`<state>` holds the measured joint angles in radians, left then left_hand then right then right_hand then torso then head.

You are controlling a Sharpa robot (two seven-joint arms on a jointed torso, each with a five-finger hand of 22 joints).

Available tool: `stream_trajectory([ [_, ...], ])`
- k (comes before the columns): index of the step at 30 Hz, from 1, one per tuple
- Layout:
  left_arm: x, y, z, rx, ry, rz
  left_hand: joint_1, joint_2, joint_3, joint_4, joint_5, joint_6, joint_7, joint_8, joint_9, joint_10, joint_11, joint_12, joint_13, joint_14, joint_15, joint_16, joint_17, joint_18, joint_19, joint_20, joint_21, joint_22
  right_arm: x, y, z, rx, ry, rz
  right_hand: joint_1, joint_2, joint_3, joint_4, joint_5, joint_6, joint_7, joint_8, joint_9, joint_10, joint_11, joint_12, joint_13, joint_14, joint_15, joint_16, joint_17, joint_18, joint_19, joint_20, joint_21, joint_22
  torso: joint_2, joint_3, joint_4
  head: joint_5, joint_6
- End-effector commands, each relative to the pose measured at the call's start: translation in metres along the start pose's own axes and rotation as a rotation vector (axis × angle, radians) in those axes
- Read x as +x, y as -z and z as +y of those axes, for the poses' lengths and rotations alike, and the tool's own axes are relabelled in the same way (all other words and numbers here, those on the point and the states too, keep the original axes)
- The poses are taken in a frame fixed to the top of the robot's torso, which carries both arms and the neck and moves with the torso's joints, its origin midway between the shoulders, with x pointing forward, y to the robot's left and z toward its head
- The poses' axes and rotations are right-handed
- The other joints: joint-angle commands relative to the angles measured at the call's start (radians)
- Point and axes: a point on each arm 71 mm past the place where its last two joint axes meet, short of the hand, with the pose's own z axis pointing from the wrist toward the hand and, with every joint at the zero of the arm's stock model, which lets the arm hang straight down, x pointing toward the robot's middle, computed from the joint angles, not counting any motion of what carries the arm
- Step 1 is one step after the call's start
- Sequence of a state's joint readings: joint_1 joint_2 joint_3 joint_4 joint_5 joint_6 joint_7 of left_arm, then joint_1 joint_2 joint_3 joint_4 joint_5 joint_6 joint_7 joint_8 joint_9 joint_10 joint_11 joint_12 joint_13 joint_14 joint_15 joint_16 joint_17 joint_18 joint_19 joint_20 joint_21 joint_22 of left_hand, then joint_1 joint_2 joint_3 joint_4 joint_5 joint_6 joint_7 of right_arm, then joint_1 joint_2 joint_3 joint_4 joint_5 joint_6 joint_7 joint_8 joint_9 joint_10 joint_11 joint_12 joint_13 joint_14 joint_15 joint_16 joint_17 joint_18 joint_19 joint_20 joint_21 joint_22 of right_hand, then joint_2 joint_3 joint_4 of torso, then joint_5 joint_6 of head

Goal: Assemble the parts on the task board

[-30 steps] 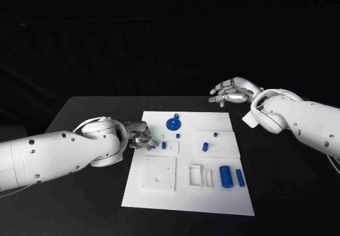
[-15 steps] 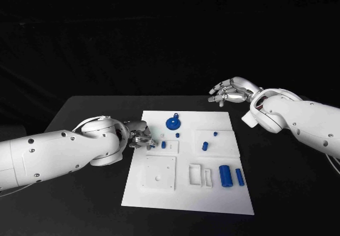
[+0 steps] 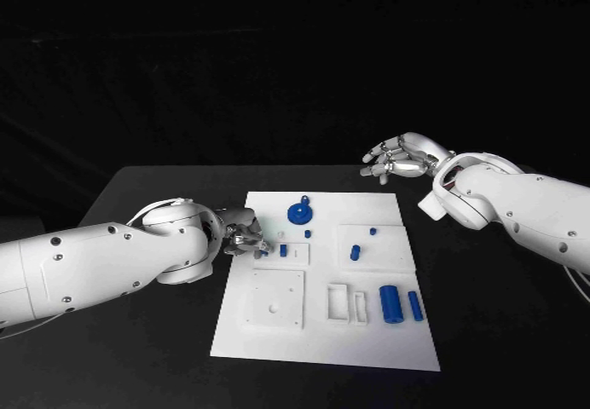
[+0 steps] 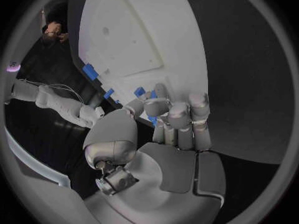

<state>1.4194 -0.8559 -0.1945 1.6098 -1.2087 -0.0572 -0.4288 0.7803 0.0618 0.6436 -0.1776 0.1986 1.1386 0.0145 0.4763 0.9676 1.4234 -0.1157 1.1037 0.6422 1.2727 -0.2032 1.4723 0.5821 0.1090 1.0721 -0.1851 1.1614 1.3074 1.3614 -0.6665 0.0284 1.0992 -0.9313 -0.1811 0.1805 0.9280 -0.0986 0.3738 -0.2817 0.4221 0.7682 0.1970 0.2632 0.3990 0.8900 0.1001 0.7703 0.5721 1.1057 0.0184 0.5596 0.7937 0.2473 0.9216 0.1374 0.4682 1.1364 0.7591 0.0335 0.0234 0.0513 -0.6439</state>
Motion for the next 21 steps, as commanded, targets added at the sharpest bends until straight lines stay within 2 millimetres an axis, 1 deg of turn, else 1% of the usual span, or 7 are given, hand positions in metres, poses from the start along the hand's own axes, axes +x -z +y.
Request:
stream_trajectory([
  [1,0.0074,-0.0024,-0.0005,-0.007,-0.010,0.050,0.017,0.014,0.007,-0.015,0.004,0.060,-0.055,-0.005,0.000,-0.030,-0.035,0.004,0.001,0.007,-0.040,0.004,-0.001,0.015,0.005,-0.088,0.006,0.011,0.0015,-0.0005,0.0011,-0.011,-0.004,0.012,-0.007,0.000,0.001,0.000,0.006,-0.005,0.012,0.007,-0.002,-0.007,0.002,0.007,-0.002,0.003,0.003,-0.005,0.001,0.014,0.006,0.002,-0.007,0.001,0.000,0.0001,0.0007,0.000,0.001],
  [6,0.0082,-0.0037,-0.0034,-0.009,-0.006,0.070,0.017,0.013,0.007,-0.017,0.004,0.061,-0.055,-0.006,0.002,-0.030,-0.035,0.004,0.001,0.007,-0.040,0.004,-0.001,0.015,0.004,-0.088,0.006,0.010,0.0019,-0.0008,0.0013,-0.011,-0.005,0.013,-0.007,0.000,0.001,0.000,0.006,-0.005,0.012,0.007,-0.002,-0.007,0.002,0.007,-0.002,0.003,0.003,-0.006,0.001,0.014,0.006,0.002,-0.007,0.001,-0.001,0.0007,-0.0003,0.000,0.000],
  [12,0.0091,-0.0041,-0.0043,-0.010,-0.001,0.094,0.020,0.014,0.009,-0.024,0.009,0.063,-0.056,-0.009,0.007,-0.031,-0.036,0.007,0.003,0.007,-0.040,0.005,-0.002,0.015,0.003,-0.088,0.007,0.010,0.0020,-0.0010,0.0013,-0.011,-0.005,0.013,-0.007,0.000,0.001,-0.001,0.006,-0.005,0.012,0.007,-0.002,-0.007,0.002,0.007,-0.002,0.003,0.003,-0.006,0.002,0.014,0.006,0.002,-0.007,0.001,0.000,-0.0014,0.0005,0.000,0.000],
  [21,0.0073,-0.0040,-0.0040,-0.015,0.002,0.114,0.026,0.012,0.010,-0.037,0.012,0.066,-0.056,-0.015,0.013,-0.033,-0.036,0.010,0.004,0.006,-0.040,0.006,-0.002,0.015,0.002,-0.088,0.008,0.010,0.0021,-0.0012,0.0012,-0.011,-0.005,0.014,-0.007,0.000,0.001,-0.001,0.006,-0.005,0.012,0.007,-0.002,-0.007,0.002,0.008,-0.003,0.003,0.003,-0.006,0.002,0.014,0.007,0.002,-0.007,0.002,0.000,-0.0012,0.0010,0.000,-0.001],
])
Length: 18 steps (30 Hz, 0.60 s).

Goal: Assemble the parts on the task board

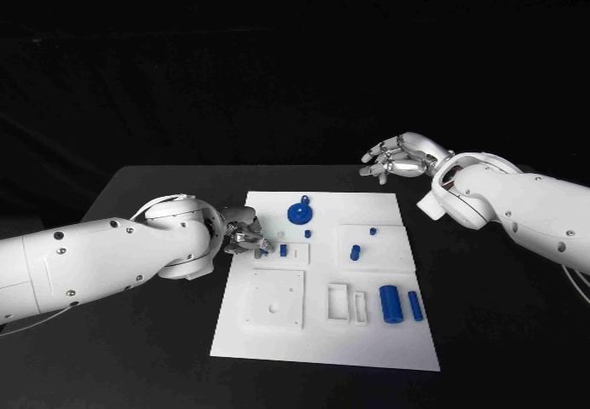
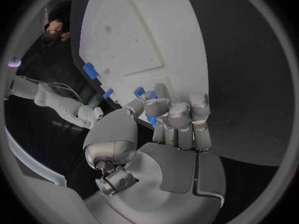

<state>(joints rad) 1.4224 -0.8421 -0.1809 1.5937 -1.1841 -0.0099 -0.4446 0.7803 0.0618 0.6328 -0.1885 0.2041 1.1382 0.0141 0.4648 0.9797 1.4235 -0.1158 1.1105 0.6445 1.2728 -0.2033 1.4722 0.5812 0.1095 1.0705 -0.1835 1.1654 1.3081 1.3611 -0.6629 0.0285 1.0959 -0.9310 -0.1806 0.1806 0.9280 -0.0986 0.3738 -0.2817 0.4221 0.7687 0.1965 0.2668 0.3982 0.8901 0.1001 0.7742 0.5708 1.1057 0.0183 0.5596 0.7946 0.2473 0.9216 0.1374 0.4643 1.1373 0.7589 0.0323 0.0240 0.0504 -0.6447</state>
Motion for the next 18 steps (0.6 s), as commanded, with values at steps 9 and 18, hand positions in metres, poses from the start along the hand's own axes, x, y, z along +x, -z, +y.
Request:
stream_trajectory([
  [9,0.0039,-0.0032,-0.0026,0.000,0.016,0.066,0.027,0.012,0.021,-0.030,0.008,0.068,-0.056,-0.005,0.004,-0.033,-0.036,0.004,0.002,0.006,-0.040,0.006,-0.001,0.014,0.003,-0.089,0.004,0.009,0.0020,-0.0005,0.0007,-0.010,-0.004,0.014,-0.007,0.000,0.001,-0.001,0.006,-0.006,0.013,0.004,-0.001,-0.007,0.002,0.004,-0.002,0.003,0.003,-0.006,0.001,0.015,0.007,0.002,-0.003,0.001,0.000,-0.0002,0.0000,0.001,0.000],
  [18,0.0006,-0.0051,-0.0044,0.007,0.031,0.072,0.027,0.013,0.021,-0.032,0.009,0.069,-0.056,-0.007,0.005,-0.033,-0.036,0.005,0.002,0.006,-0.040,0.007,-0.002,0.014,0.003,-0.089,0.005,0.009,0.0029,-0.0007,0.0001,-0.009,-0.005,0.016,-0.007,0.000,0.001,-0.001,0.006,-0.006,0.013,0.004,-0.001,-0.007,0.002,0.004,-0.002,0.003,0.003,-0.007,0.002,0.015,0.007,0.002,-0.004,0.002,0.000,-0.0003,0.0003,0.000,0.000],
])
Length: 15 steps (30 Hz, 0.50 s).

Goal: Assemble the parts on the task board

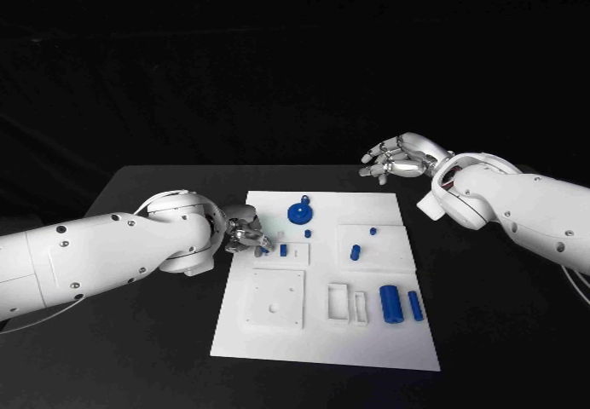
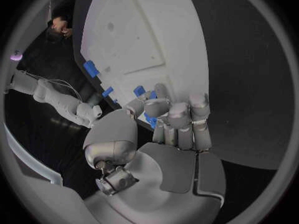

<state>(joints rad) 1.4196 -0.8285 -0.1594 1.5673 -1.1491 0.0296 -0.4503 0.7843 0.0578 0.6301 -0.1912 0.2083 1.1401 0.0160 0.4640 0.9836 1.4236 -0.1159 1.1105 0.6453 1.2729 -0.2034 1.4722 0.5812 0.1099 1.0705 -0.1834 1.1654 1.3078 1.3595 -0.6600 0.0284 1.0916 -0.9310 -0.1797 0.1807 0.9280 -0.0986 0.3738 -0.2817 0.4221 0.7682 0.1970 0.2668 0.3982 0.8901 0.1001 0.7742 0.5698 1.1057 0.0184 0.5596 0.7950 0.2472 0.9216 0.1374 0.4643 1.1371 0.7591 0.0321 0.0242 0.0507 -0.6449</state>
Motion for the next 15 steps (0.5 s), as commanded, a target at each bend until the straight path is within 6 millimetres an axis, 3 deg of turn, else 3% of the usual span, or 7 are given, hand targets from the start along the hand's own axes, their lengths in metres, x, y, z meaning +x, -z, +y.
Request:
stream_trajectory([
  [1,0.0051,-0.0016,-0.0047,0.016,0.006,0.045,0.023,0.017,0.024,-0.029,0.005,0.067,-0.058,-0.006,0.001,-0.034,-0.036,0.005,0.002,0.006,-0.040,0.007,-0.002,0.013,0.003,-0.089,0.005,0.009,0.0022,-0.0002,0.0007,-0.011,-0.005,0.015,-0.007,0.000,0.002,-0.001,0.006,-0.006,0.012,0.004,-0.001,-0.007,0.002,0.005,-0.001,0.003,0.003,-0.007,0.001,0.015,0.007,0.002,-0.004,0.002,0.000,-0.0003,-0.0001,0.000,0.000],
  [15,0.0054,-0.0021,-0.0050,0.011,0.001,0.112,0.025,0.018,0.024,-0.033,0.005,0.068,-0.058,-0.008,0.004,-0.034,-0.036,0.005,0.002,0.006,-0.040,0.007,-0.002,0.013,0.003,-0.088,0.005,0.009,0.0033,-0.0009,0.0011,-0.011,-0.006,0.017,-0.007,0.000,0.002,-0.001,0.006,-0.006,0.013,0.004,-0.002,-0.007,0.002,0.005,-0.002,0.003,0.003,-0.007,0.002,0.015,0.007,0.002,-0.004,0.002,0.000,0.0005,-0.0001,0.000,-0.002],
])
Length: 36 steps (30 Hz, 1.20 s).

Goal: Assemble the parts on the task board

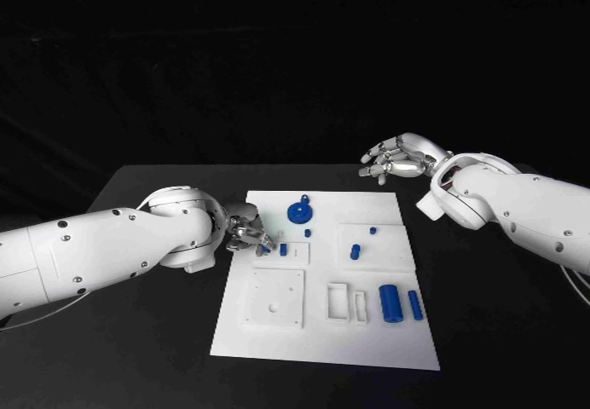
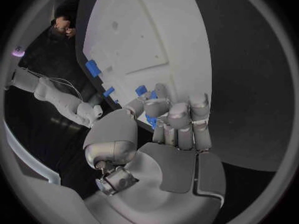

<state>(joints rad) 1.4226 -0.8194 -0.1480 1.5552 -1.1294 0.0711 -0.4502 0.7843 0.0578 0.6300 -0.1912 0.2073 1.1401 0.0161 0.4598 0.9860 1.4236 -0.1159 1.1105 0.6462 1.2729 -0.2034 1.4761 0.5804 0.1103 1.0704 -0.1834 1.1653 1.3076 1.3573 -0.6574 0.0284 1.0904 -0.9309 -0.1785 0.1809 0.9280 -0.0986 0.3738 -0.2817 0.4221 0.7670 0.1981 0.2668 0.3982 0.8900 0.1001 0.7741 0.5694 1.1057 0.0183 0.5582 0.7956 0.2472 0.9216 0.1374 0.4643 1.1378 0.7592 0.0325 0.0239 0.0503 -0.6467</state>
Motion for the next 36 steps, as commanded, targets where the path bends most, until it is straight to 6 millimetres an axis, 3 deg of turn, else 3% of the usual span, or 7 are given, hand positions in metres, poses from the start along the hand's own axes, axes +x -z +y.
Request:
stream_trajectory([
  [1,0.0083,-0.0010,-0.0024,0.006,-0.003,0.081,0.025,0.018,0.024,-0.033,0.007,0.068,-0.058,-0.005,0.001,-0.034,-0.036,0.006,0.001,0.006,-0.040,0.003,-0.001,0.013,0.003,-0.088,0.005,0.009,0.0015,-0.0005,0.0012,-0.011,-0.004,0.014,-0.007,0.000,0.002,-0.001,0.006,-0.005,0.011,0.004,-0.002,-0.007,0.002,0.005,-0.002,0.003,0.003,-0.006,0.001,0.015,0.007,0.002,-0.004,0.001,0.000,0.0003,0.0002,0.001,0.000],
  [36,0.0027,-0.0014,0.0056,-0.028,-0.008,0.074,0.023,0.022,0.022,-0.037,0.010,0.070,-0.057,-0.011,0.008,-0.036,-0.035,0.006,0.001,0.004,-0.039,0.003,-0.002,0.011,0.001,-0.087,0.005,0.008,0.0020,-0.0004,0.0008,-0.011,-0.005,0.015,-0.007,0.000,0.002,-0.001,0.006,-0.005,0.012,0.005,-0.002,-0.008,0.002,0.006,-0.003,0.004,0.003,-0.007,0.003,0.015,0.007,0.002,-0.005,0.003,0.000,0.0003,0.0014,0.002,-0.003],
])
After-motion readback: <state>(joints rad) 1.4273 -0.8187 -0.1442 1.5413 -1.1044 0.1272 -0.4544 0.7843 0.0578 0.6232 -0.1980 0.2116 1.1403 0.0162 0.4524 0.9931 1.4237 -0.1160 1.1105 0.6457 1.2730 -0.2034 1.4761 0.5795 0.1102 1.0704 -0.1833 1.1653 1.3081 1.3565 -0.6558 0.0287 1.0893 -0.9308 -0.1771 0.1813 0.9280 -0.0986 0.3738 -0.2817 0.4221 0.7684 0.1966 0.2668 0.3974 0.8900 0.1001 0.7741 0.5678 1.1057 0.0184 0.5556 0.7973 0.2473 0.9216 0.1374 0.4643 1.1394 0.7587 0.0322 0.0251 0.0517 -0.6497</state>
